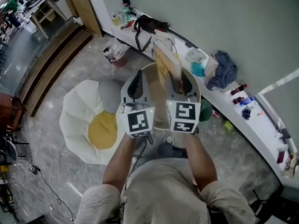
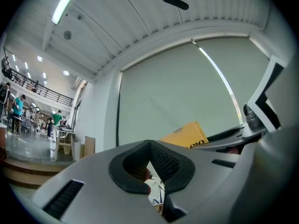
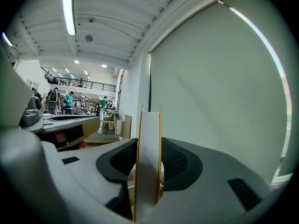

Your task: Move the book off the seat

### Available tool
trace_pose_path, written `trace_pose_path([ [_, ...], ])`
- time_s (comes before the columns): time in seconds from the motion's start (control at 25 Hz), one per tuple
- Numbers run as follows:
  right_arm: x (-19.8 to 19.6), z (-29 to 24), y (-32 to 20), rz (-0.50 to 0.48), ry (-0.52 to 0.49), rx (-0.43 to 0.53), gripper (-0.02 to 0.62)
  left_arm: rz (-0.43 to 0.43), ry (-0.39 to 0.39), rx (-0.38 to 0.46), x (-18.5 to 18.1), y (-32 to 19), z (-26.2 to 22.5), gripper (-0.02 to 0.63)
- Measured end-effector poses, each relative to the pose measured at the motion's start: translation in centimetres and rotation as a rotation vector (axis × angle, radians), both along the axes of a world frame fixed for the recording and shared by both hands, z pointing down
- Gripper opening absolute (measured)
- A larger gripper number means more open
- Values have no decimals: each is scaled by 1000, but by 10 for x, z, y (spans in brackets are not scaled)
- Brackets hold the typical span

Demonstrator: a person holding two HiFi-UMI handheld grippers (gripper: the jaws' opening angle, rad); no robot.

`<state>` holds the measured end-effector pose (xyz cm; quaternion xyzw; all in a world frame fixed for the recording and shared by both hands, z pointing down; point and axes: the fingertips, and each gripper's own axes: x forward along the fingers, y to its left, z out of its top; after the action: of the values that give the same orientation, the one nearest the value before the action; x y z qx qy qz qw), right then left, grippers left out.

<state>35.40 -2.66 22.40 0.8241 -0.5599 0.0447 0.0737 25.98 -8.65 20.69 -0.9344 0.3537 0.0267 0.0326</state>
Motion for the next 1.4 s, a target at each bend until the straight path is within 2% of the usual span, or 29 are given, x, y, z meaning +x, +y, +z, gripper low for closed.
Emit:
trace_pose_path([
  [0.28,78,26,24,25,-54,-20,156,33,-21,5,82,23,12,2],
  [0.52,109,49,28,40,-98,-49,156,53,-58,-23,115,27,33,2],
  [0.76,119,94,19,69,-138,-131,156,99,-104,-67,129,18,70,2],
  [1.08,128,178,-18,85,-205,-285,156,121,-130,-142,142,-23,128,2],
  [1.24,126,224,-34,94,-257,-358,156,126,-163,-173,138,-44,167,2],
  [1.4,117,269,-57,84,-300,-430,156,110,-161,-206,129,-68,200,2],
])
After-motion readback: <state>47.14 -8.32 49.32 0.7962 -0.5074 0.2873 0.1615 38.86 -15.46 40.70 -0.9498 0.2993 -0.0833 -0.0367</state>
